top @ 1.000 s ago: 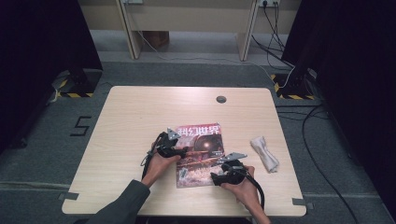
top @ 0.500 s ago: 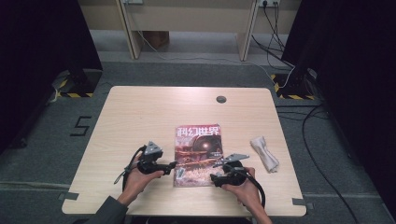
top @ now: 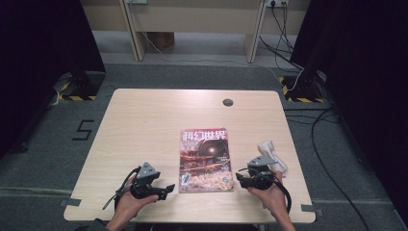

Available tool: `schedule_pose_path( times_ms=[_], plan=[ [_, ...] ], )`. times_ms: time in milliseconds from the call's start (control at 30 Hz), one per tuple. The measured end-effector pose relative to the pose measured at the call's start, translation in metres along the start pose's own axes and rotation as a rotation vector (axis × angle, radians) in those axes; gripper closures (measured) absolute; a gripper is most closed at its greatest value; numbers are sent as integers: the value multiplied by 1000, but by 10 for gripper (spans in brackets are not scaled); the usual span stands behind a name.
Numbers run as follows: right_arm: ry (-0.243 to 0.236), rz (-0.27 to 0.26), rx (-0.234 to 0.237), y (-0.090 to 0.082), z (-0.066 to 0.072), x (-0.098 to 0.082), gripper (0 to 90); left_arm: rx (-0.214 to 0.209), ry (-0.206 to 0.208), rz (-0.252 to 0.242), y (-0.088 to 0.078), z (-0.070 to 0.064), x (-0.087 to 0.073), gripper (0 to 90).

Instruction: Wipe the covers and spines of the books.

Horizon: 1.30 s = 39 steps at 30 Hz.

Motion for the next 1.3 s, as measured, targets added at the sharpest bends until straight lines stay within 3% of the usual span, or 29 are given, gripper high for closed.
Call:
schedule_pose_path(
  times_ms=[167, 500, 700, 933, 1000, 1100, 1200, 1300],
  plan=[
    [-24, -23, -85, -15, -21, -2, 504, 7, 39, 5, -6, -5, -5, 172],
    [47, -25, -220, -35, -69, -10, 583, 5, 68, 19, -14, -9, -14, 165],
    [65, 47, -232, -17, -85, -13, 662, 1, 77, 19, -13, -11, -13, 167],
    [40, 30, -198, 1, -89, 0, 716, 2, 84, 27, -12, -12, -12, 167],
    [33, 14, -177, 8, -88, 5, 706, 1, 84, 28, -12, -12, -13, 167],
    [-17, 17, -172, 15, -84, 13, 690, 4, 78, 24, -13, -11, -12, 167],
    [-15, 4, -161, 14, -80, 16, 609, -37, 38, 19, -15, -11, -11, 167],
    [8, -20, -142, 7, -74, 15, 529, -32, 45, 14, -16, -11, -11, 165]
  ],
)
Point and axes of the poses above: each handheld gripper's, and its own axes: y roughly forward along the jaws, x roughly out of its top, z roughly to its left, the point moved 2 cm from there along y, roughly forward along the jaws, and after that the axes turned 11 degrees about x, right-handed, at the moved point
